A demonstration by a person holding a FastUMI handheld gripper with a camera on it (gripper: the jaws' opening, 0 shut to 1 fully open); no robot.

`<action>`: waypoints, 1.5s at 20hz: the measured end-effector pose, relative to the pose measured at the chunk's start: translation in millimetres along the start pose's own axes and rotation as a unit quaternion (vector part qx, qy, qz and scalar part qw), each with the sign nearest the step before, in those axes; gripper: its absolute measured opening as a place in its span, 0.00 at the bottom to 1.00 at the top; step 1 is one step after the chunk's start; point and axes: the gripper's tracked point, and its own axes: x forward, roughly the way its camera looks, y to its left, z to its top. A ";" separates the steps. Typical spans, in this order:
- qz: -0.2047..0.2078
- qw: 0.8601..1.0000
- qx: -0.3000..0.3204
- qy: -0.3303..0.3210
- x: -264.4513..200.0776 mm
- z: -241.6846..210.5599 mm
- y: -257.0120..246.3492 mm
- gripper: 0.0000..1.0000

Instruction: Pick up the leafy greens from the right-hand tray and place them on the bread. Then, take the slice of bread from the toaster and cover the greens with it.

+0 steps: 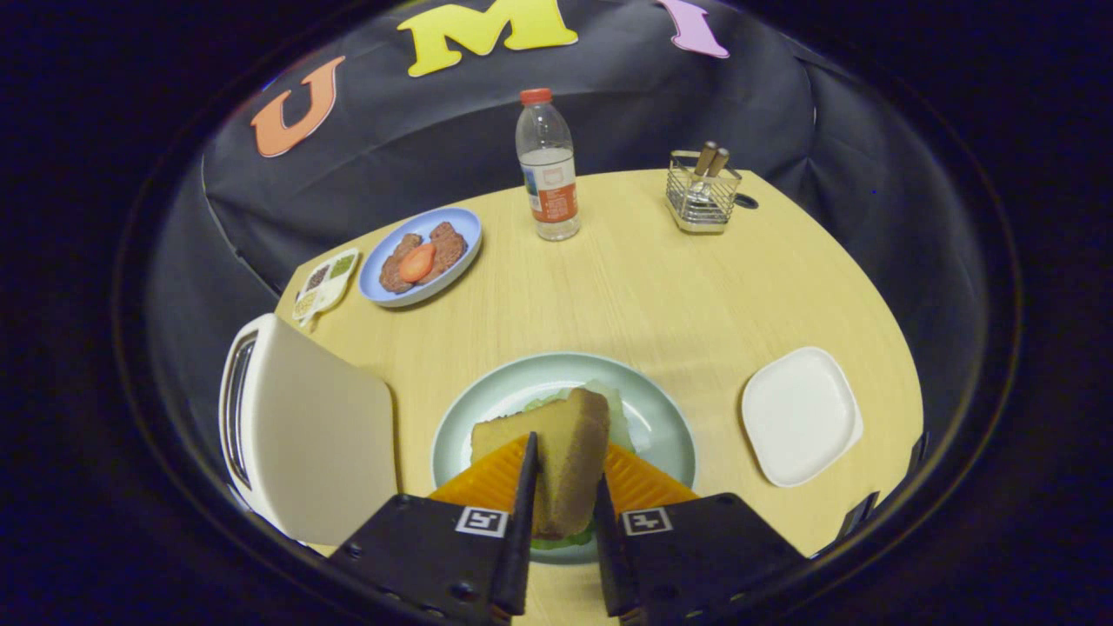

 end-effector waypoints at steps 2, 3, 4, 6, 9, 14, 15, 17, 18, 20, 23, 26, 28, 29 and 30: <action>-0.006 1.000 -0.015 0.007 1.8 -0.7 -2.3 0.36; -0.012 1.000 -0.026 0.007 5.5 -0.4 -5.1 0.38; -0.012 0.999 -0.035 0.009 6.0 0.2 -5.1 0.43; -0.016 0.998 -0.053 0.009 7.2 2.0 -5.7 0.53; -0.035 0.997 -0.069 0.015 10.4 0.7 -14.0 0.67; -0.043 0.995 -0.086 0.024 6.9 -5.0 -22.4 0.86; -0.039 0.995 -0.086 0.022 4.0 -5.6 -21.5 0.86; -0.033 0.995 -0.089 0.008 -4.9 -3.0 -21.5 0.86; -0.032 0.995 -0.089 0.000 -11.4 -1.3 -22.0 0.87; -0.022 0.996 -0.083 -0.011 -29.3 0.9 -18.7 0.90; -0.007 0.996 -0.081 -0.040 -64.7 9.8 -15.5 0.94; 0.003 0.994 -0.080 -0.080 -105.3 21.5 -15.3 0.95; 0.006 0.990 -0.081 -0.115 -134.4 30.9 -17.1 0.95; 0.010 0.987 -0.083 -0.137 -150.8 35.6 -17.2 0.95; 0.015 0.983 -0.084 -0.161 -167.8 41.0 -18.4 0.95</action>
